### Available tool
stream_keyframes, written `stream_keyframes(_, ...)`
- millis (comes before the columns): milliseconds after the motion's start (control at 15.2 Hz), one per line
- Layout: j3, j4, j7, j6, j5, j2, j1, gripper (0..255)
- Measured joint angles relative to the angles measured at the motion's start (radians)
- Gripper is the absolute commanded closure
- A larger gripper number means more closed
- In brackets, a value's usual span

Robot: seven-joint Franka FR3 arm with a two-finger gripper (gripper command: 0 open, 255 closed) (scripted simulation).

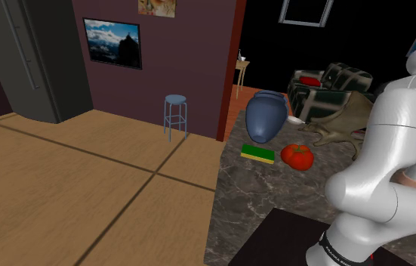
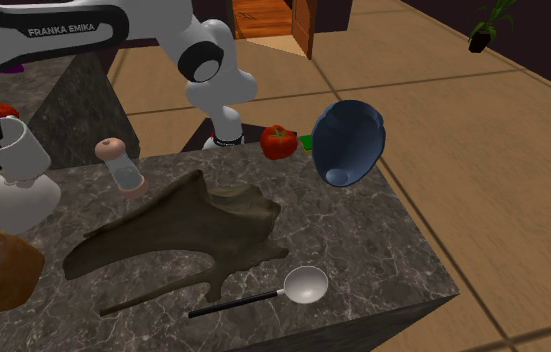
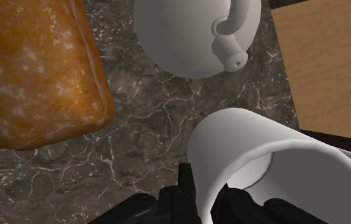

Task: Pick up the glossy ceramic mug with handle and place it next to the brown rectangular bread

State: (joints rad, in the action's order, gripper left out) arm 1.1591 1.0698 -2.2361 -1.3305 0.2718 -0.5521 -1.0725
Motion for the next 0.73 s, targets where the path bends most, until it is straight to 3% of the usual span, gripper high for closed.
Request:
stream_keyframes(330, 0.025, 0.145, 0.014, -0.098, -0.029, 0.033, 0.086, 255)
stream_keyframes(726, 0.039, 0.262, 0.027, -0.189, -0.043, 0.048, 0.143, 255)
